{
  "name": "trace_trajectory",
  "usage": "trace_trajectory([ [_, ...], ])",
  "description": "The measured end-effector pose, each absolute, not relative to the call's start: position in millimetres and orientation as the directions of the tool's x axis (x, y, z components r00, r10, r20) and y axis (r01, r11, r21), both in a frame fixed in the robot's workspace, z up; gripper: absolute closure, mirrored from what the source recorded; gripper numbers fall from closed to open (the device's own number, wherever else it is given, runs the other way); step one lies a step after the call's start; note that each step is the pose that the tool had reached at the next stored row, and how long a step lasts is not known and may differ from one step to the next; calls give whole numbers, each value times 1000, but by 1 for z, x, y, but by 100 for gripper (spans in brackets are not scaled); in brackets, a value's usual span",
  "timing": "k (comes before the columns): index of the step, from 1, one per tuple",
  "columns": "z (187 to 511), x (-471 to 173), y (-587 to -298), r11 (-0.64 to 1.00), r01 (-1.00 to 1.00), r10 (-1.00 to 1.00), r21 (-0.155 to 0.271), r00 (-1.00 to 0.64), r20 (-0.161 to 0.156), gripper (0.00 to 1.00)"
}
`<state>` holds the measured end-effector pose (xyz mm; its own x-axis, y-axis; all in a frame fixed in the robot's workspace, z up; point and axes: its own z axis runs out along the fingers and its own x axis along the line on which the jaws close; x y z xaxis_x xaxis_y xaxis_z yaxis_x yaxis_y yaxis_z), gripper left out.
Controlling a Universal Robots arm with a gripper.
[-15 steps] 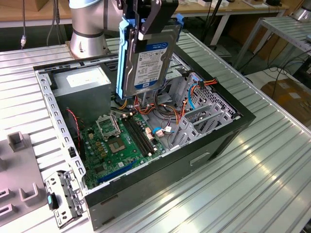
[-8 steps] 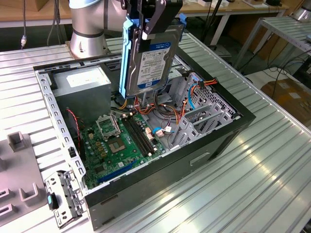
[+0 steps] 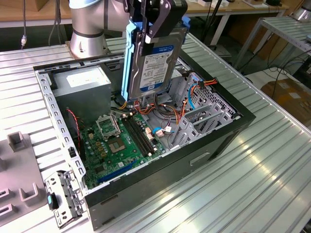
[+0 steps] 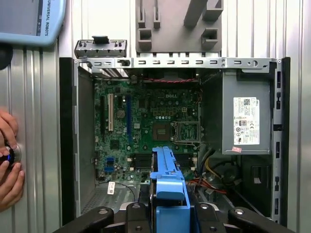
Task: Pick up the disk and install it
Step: 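Insert the disk into the insertion slot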
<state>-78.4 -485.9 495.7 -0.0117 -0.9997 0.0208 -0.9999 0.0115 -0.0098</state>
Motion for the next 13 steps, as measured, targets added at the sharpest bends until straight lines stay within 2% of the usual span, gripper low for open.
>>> trace_trajectory([
  [13,496,-68,-506,11,-1000,-1000,-10,-12,24,63],
])
